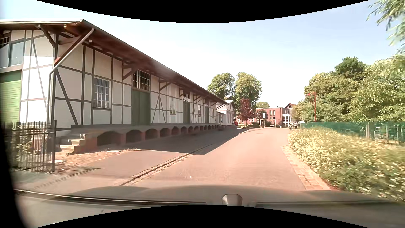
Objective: Follow the waypoints while adhering to traffic rules and regulations
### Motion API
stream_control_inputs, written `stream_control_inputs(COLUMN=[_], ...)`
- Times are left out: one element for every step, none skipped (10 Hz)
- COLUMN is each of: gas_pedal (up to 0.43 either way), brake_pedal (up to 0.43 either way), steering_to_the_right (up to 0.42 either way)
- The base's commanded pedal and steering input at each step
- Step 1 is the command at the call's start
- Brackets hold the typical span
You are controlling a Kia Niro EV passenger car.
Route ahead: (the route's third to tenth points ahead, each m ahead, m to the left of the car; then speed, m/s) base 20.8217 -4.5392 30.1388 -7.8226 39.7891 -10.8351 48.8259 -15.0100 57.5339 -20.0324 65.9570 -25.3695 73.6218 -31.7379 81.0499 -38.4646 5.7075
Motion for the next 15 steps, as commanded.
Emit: stream_control_inputs(gas_pedal=[0.150,0.150,0.150,0.150,0.150,0.150,0.150,0.157,0.157,0.157,0.157,0.157,0.157,0.157,0.157], brake_pedal=[0.006,0.006,0.006,0.006,0.006,0.006,0.012,0.006,0.006,0.006,0.006,0.006,0.006,0.006,0.006], steering_to_the_right=[0.000,0.030,0.050,0.074,0.089,0.102,0.110,0.119,0.125,0.126,0.124,0.122,0.120,0.117,0.115])
